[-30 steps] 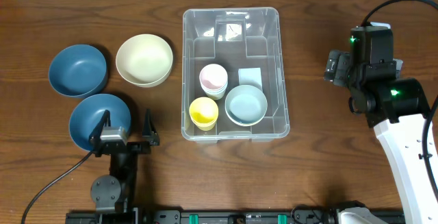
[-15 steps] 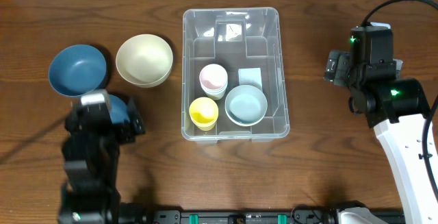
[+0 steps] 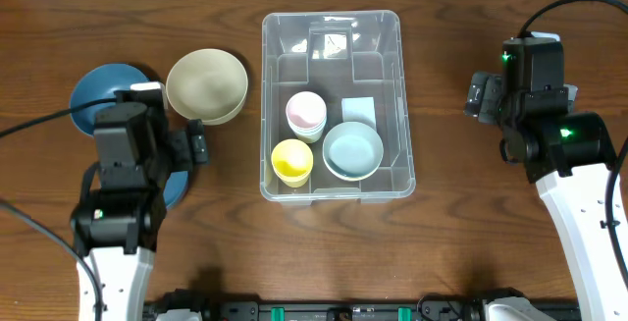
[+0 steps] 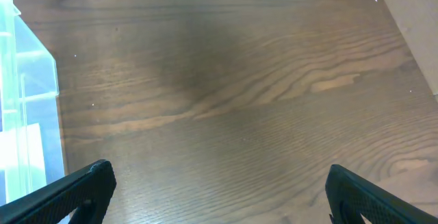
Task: Pack container
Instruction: 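Raise the left arm and move the left gripper over the blue bowl, then lower the left gripper onto the front blue bowl rim and close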
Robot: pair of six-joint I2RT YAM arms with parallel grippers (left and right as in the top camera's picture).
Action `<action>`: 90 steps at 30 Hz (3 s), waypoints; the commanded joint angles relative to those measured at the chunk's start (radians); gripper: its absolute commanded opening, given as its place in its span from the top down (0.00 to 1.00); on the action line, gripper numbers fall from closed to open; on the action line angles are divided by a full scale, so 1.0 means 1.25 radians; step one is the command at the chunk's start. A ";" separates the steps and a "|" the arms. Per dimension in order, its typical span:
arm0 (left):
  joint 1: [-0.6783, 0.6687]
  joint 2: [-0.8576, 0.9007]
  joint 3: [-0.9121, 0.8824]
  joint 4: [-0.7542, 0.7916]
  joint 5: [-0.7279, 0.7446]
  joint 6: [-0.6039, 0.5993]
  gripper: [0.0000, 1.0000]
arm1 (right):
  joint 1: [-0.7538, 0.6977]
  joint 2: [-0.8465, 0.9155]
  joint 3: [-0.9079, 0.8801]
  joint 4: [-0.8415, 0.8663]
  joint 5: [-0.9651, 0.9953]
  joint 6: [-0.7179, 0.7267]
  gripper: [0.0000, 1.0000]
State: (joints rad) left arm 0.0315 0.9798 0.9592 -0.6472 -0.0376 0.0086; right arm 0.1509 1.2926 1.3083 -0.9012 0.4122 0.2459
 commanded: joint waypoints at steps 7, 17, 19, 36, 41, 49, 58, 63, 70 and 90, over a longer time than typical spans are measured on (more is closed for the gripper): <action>-0.002 0.121 0.013 -0.069 -0.012 -0.085 0.02 | -0.005 -0.008 0.012 -0.001 0.008 0.006 0.01; -0.002 0.215 0.003 -0.154 -0.013 -0.138 0.02 | -0.005 -0.008 0.012 -0.001 0.008 0.006 0.01; -0.002 0.242 0.000 -0.137 -0.013 -0.138 0.02 | -0.005 -0.008 0.012 -0.001 0.008 0.007 0.01; -0.002 0.385 -0.001 -0.042 -0.067 -0.164 0.02 | -0.005 -0.008 0.012 -0.001 0.008 0.006 0.01; -0.002 0.421 -0.001 0.017 -0.067 -0.158 0.02 | -0.005 -0.008 0.012 -0.001 0.008 0.006 0.01; -0.002 0.428 -0.001 0.043 -0.067 -0.158 0.02 | -0.005 -0.008 0.012 -0.001 0.008 0.006 0.01; -0.002 0.429 -0.037 -0.015 -0.085 -0.198 0.02 | -0.005 -0.008 0.012 -0.001 0.008 0.006 0.01; -0.002 0.429 -0.057 0.016 -0.126 -0.223 0.02 | -0.005 -0.008 0.012 -0.001 0.008 0.006 0.01; -0.002 0.436 -0.058 0.052 -0.127 -0.237 0.01 | -0.005 -0.008 0.012 -0.001 0.008 0.006 0.01; -0.002 0.497 -0.058 0.077 -0.127 -0.204 0.61 | -0.005 -0.008 0.012 -0.001 0.008 0.007 0.01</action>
State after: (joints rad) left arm 0.0315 1.5990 0.8913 -0.5484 -0.1837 -0.2592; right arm 0.1509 1.2926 1.3083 -0.9012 0.4122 0.2459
